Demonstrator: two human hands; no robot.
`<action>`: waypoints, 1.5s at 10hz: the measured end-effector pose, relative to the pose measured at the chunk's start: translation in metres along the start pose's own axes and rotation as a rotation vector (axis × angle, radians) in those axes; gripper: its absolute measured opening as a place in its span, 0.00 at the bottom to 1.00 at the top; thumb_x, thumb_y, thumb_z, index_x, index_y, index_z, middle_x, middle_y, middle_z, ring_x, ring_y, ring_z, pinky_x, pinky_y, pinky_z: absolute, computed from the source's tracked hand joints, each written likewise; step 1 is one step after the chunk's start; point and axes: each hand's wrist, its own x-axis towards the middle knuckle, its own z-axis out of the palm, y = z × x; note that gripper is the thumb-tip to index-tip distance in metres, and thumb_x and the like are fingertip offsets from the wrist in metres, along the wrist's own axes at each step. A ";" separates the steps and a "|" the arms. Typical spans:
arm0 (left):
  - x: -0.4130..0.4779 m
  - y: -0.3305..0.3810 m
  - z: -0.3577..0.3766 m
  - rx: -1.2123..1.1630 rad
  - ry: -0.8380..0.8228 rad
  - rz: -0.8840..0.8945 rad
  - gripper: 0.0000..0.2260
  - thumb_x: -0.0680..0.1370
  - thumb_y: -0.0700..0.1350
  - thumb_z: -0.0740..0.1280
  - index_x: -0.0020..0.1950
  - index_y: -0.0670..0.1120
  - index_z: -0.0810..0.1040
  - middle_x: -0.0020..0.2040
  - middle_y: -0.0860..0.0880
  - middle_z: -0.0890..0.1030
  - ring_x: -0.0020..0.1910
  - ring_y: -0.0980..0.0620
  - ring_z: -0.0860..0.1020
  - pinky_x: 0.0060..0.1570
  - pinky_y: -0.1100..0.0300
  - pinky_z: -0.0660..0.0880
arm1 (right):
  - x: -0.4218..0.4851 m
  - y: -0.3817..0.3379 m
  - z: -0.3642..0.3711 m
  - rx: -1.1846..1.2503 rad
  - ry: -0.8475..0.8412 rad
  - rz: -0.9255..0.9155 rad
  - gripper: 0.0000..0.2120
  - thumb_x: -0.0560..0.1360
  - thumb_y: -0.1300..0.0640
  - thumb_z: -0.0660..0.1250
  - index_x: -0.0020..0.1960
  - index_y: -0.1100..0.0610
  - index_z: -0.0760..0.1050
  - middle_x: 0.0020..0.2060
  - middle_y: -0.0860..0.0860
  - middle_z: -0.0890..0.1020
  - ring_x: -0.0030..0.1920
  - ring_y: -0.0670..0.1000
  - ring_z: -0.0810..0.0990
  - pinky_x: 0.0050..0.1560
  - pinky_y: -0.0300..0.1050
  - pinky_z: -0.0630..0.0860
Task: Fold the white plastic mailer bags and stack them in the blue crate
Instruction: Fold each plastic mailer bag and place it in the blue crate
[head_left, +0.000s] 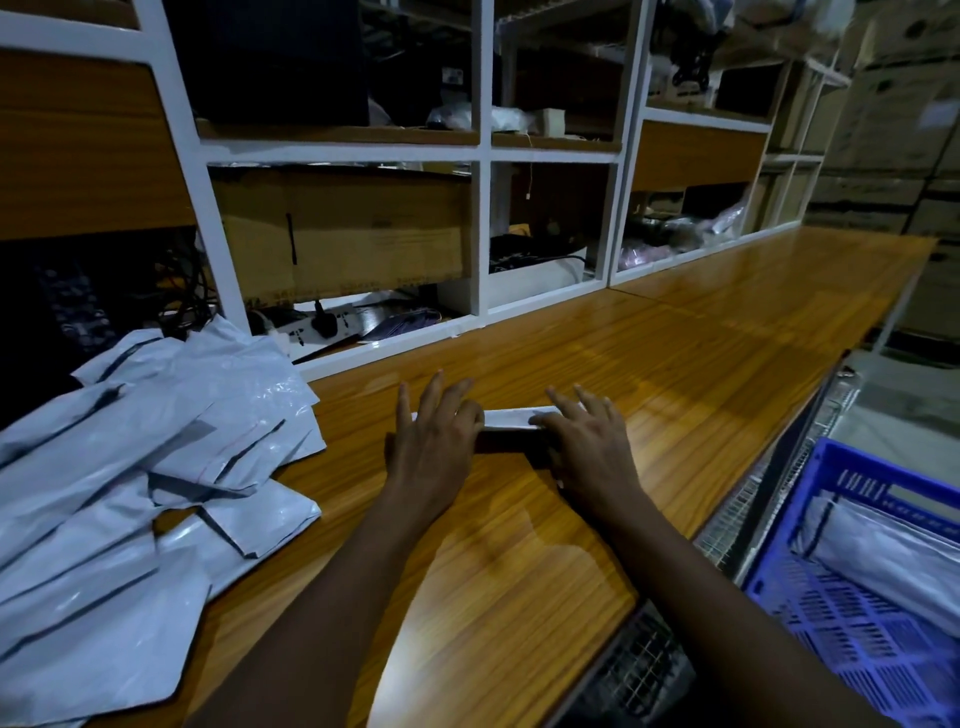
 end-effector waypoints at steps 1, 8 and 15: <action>0.003 0.008 -0.007 -0.060 0.124 0.012 0.04 0.79 0.43 0.66 0.52 0.49 0.79 0.69 0.45 0.74 0.75 0.40 0.64 0.68 0.29 0.59 | 0.005 -0.002 -0.011 -0.064 0.045 0.022 0.14 0.73 0.53 0.72 0.57 0.52 0.76 0.74 0.56 0.69 0.76 0.64 0.61 0.74 0.68 0.56; 0.144 0.316 0.044 -0.187 0.061 0.495 0.05 0.74 0.43 0.71 0.48 0.50 0.78 0.73 0.42 0.71 0.74 0.36 0.64 0.67 0.27 0.55 | -0.103 0.257 -0.122 -0.282 0.221 0.614 0.21 0.71 0.49 0.51 0.40 0.57 0.81 0.74 0.57 0.70 0.77 0.63 0.59 0.75 0.64 0.50; 0.139 0.543 0.284 -0.255 -0.180 0.671 0.05 0.76 0.44 0.68 0.40 0.49 0.77 0.81 0.44 0.42 0.78 0.34 0.39 0.72 0.33 0.36 | -0.223 0.486 0.030 -0.514 -0.079 0.894 0.14 0.70 0.53 0.60 0.45 0.59 0.81 0.71 0.64 0.71 0.73 0.69 0.65 0.72 0.70 0.58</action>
